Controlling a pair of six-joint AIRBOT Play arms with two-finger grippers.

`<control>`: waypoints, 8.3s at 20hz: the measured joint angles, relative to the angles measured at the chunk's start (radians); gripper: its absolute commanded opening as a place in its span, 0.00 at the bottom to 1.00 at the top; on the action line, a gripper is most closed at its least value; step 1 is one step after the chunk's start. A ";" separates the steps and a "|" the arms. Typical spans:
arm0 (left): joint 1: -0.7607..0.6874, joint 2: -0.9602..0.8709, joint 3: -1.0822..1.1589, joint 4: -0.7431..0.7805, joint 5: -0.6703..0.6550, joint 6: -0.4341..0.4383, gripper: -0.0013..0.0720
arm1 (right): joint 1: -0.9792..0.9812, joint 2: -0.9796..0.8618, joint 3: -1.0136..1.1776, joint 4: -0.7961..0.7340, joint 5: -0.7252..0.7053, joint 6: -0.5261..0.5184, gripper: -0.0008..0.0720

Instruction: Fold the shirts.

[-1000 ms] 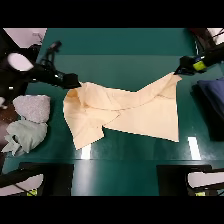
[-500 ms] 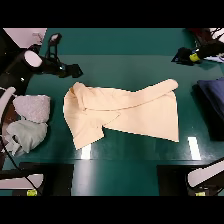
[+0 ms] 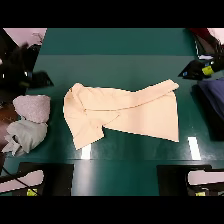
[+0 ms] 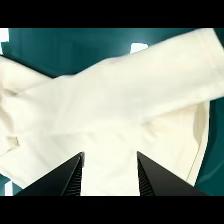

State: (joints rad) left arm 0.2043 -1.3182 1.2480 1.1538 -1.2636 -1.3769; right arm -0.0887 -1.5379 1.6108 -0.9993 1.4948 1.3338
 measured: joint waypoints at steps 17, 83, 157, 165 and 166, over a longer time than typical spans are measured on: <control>0.043 -0.024 -0.416 -0.219 0.135 0.165 0.60 | -0.008 0.260 -0.373 0.013 -0.097 -0.034 0.53; -0.051 0.463 0.936 -0.494 0.189 -0.036 0.06 | -0.376 0.660 0.375 0.066 -0.181 0.044 0.03; -0.140 0.465 -0.911 -0.250 0.013 -0.074 0.76 | -0.171 0.262 -0.456 -0.075 -0.104 0.020 0.56; -0.141 0.468 -0.945 -0.332 0.124 -0.054 0.06 | -0.170 0.263 -0.457 -0.067 -0.090 0.017 0.54; -0.141 0.467 -0.946 -0.344 0.132 -0.047 0.06 | -0.171 0.263 -0.457 -0.068 -0.080 0.016 0.54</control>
State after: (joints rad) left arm 0.0631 -0.8509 0.3019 0.8097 -1.1313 -1.4235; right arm -0.2596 -1.2747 1.1534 -1.0668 1.4151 1.3499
